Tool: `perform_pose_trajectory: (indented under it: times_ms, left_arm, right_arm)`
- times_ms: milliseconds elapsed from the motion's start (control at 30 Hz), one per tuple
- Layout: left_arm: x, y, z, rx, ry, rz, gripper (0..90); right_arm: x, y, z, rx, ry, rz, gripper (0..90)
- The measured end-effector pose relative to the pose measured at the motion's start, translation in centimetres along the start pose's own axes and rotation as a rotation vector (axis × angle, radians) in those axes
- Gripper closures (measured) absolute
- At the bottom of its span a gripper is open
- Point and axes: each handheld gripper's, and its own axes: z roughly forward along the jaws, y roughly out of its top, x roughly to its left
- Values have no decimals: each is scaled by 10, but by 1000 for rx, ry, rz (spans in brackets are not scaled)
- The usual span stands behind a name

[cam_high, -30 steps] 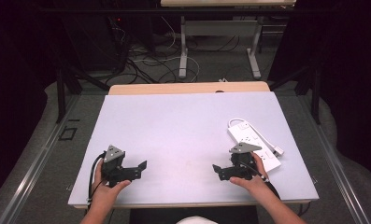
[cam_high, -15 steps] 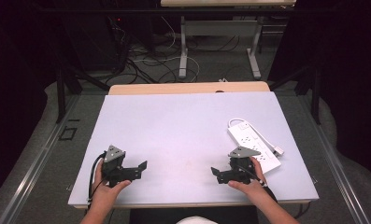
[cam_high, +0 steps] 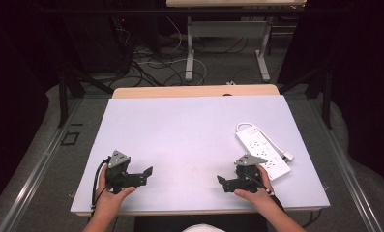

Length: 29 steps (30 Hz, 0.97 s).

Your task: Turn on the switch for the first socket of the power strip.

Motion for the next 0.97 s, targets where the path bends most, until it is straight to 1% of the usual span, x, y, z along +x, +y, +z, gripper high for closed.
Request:
perform_pose_trajectory:
  times_ms: [100, 133, 233, 267, 333, 367, 433, 567, 600, 667, 700, 767, 800, 833, 967]
  left_arm:
    - [0, 0, 0, 0, 0, 1, 32]
    - [0, 0, 0, 0, 2, -1, 32]
    - [0, 0, 0, 0, 3, -5, 32]
    - [0, 0, 0, 0, 3, -4, 32]
    - [0, 0, 0, 2, 2, -2, 32]
    - [0, 0, 0, 4, 2, 1, 32]
    - [0, 0, 1, -2, -2, -4, 32]
    - [0, 0, 1, 1, 0, -6, 32]
    - [0, 0, 1, 3, 3, 1, 32]
    - [0, 0, 1, 0, 3, 1, 32]
    - [0, 0, 1, 2, 2, 1, 32]
    - [0, 0, 1, 4, 2, 3, 32]
    - [0, 0, 1, -4, 2, 0, 32]
    - [0, 0, 1, 3, 3, 3, 32]
    - [0, 0, 1, 1, 2, 3, 32]
  right_arm:
    - [1, -1, 1, 12, 4, -4, 33]
    - [0, -1, 1, 11, 1, -15, 33]
    - [2, -1, 2, 13, 5, -13, 34]
    - [2, -1, 3, 11, 4, -19, 34]
    - [2, -2, 3, 25, 10, -21, 34]
    - [3, -2, 4, 17, 8, -15, 34]
    - [2, -2, 4, 18, 9, -18, 35]
    - [2, -2, 5, 17, 9, -26, 35]
    - [3, -2, 5, 18, 9, -26, 35]
    - [2, -3, 5, 21, 7, -38, 35]
    - [2, -2, 5, 29, 8, -31, 35]
    - [2, -2, 5, 27, 9, -27, 35]
    - [2, -2, 5, 28, 9, -28, 35]
    - [2, -2, 5, 28, 8, -29, 35]
    - [2, -3, 5, 20, 7, -30, 35]
